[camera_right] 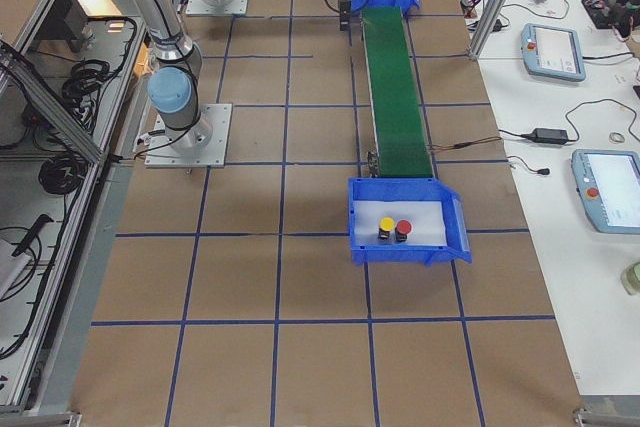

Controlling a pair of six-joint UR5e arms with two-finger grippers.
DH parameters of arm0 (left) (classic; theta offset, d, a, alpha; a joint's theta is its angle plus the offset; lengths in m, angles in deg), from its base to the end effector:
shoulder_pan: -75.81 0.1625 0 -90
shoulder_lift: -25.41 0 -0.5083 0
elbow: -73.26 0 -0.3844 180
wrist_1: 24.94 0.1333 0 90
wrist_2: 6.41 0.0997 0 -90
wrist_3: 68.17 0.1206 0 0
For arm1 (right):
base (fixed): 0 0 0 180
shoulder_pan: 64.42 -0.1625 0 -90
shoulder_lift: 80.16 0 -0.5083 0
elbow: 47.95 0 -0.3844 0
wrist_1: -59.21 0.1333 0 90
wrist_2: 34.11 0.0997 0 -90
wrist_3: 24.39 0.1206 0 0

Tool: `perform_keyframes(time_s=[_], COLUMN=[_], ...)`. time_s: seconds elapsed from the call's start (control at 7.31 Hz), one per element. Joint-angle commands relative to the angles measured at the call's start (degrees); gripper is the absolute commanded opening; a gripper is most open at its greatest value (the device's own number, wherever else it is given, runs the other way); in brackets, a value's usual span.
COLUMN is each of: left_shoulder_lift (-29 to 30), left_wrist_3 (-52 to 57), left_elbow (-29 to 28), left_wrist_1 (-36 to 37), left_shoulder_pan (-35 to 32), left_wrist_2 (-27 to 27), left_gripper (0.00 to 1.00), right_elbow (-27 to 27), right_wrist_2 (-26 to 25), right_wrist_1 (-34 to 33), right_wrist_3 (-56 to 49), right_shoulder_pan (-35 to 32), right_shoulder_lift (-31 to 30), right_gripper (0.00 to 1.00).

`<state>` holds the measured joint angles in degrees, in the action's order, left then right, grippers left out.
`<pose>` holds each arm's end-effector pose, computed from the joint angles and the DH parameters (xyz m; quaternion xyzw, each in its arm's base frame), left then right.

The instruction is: Transport two buttons from left to right

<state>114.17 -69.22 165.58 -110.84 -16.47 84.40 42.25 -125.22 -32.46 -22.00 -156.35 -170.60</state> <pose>-0.1506 -0.4736 0.5483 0.0105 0.9996 -0.0265 0.0063 0.1472 -0.4795 0.5552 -0.0042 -0.9998 0.0170 0.0091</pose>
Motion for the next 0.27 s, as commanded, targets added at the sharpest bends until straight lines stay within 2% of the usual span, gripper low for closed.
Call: perform_keyframes(time_s=[0.0,0.14], left_shoulder_lift=[-0.08,0.01], left_wrist_3=[0.0,0.0], left_elbow=[-0.04,-0.04], left_wrist_1=[0.12,0.12], left_shoulder_pan=[0.0,0.0], left_wrist_2=[0.07,0.07], left_gripper=[1.0,1.0], right_elbow=[0.15,0.24], right_wrist_2=[-0.03,-0.03], right_wrist_1=[0.09,0.0], right_wrist_3=[-0.02,-0.02], right_shoulder_pan=[0.0,0.0], right_shoulder_lift=[-0.09,-0.09], right_gripper=[1.0,1.0])
